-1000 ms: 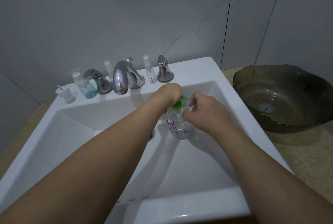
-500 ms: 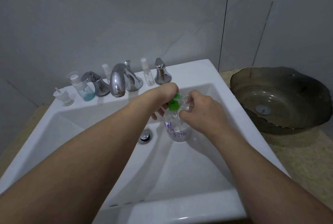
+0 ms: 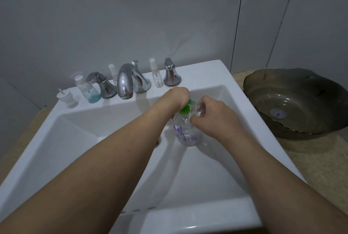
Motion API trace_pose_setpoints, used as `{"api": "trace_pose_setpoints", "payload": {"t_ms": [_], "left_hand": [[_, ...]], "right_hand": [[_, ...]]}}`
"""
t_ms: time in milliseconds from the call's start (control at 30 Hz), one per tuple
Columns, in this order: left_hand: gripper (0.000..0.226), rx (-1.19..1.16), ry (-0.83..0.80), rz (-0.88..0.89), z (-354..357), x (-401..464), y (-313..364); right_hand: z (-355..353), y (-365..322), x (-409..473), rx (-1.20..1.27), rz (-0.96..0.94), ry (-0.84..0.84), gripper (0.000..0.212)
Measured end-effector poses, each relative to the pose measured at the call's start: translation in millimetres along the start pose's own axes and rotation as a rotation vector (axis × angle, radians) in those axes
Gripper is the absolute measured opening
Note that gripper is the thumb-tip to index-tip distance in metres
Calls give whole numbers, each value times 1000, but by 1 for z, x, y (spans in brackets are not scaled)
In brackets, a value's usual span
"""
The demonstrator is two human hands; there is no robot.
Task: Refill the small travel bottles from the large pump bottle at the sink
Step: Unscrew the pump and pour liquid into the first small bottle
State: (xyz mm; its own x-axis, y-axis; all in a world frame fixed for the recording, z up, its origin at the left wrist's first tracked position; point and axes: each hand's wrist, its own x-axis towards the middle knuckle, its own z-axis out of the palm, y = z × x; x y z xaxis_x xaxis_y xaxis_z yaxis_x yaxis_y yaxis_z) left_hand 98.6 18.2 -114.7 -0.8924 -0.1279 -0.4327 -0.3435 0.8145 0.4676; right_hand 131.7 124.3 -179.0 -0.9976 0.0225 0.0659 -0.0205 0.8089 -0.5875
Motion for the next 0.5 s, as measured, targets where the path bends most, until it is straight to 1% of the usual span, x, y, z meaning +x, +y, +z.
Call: {"api": "trace_pose_setpoints", "payload": {"t_ms": [133,200,300,433,500], "left_hand": [[32,-96,-63,-36,-4,-1,-3],[35,-121,-118,-80,-10,1,-6],[39,-129,-174,-102,-15,8,-8],[39,-117,-161,-89,-15,8,-9],[37,-121,-130,-78,-12,6,-8]], "right_hand": [[-1,-1,0,-24,-30,23,29],[-2,-2,-1,-26,-48,44,28],[-4,-4,-1,-2,-61,77,26],[-4,-4,-2,-12,-59,71,26],[-4,-5,-2,-10,-53,65,27]]}}
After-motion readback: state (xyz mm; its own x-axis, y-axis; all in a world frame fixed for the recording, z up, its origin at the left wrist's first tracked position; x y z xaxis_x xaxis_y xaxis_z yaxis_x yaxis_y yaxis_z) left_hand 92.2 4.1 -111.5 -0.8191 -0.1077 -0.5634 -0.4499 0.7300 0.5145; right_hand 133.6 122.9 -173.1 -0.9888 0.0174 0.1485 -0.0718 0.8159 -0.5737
